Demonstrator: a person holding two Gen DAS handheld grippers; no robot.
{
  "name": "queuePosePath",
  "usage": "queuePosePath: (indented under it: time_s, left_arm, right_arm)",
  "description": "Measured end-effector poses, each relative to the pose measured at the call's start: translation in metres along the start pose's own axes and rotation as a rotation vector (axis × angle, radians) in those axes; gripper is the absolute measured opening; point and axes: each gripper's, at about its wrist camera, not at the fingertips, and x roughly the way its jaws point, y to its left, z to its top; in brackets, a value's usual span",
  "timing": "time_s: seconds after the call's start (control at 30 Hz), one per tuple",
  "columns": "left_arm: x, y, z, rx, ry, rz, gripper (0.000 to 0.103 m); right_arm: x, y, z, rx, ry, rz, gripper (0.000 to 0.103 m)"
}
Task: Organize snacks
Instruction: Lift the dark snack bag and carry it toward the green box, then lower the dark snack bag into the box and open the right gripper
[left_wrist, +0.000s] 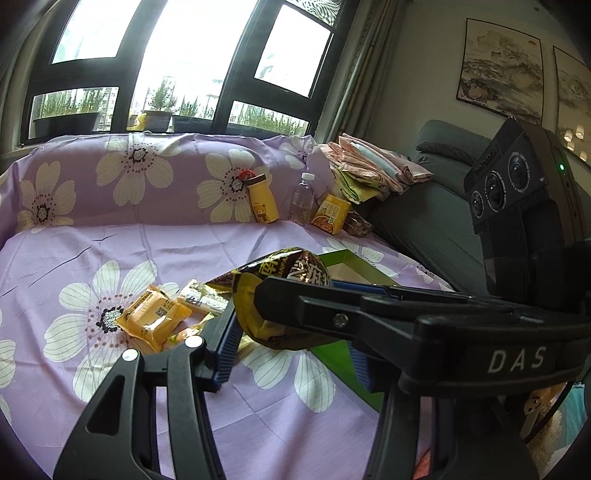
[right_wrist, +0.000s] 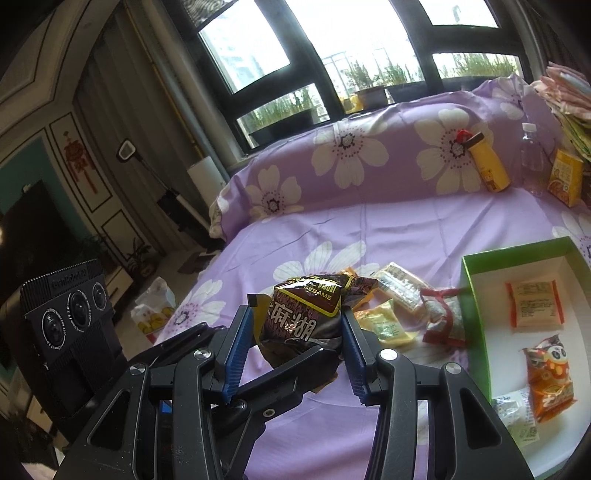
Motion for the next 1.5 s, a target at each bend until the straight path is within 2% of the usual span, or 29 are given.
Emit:
queuePosePath:
  time_s: [0.33, 0.6, 1.5]
  left_arm:
    - [0.031, -0.037, 0.011, 0.023, 0.027, -0.04, 0.052]
    - [0.055, -0.062, 0.019, 0.042, 0.058, -0.087, 0.052]
    - [0.131, -0.112, 0.01, -0.002, 0.202, -0.233, 0.052]
  right_arm:
    - [-0.03, -0.036, 0.005, 0.083, -0.041, -0.072, 0.049]
    - [-0.053, -0.065, 0.005, 0.159, -0.079, -0.095, 0.049]
    - [-0.087, -0.15, -0.008, 0.387, -0.09, -0.241, 0.049]
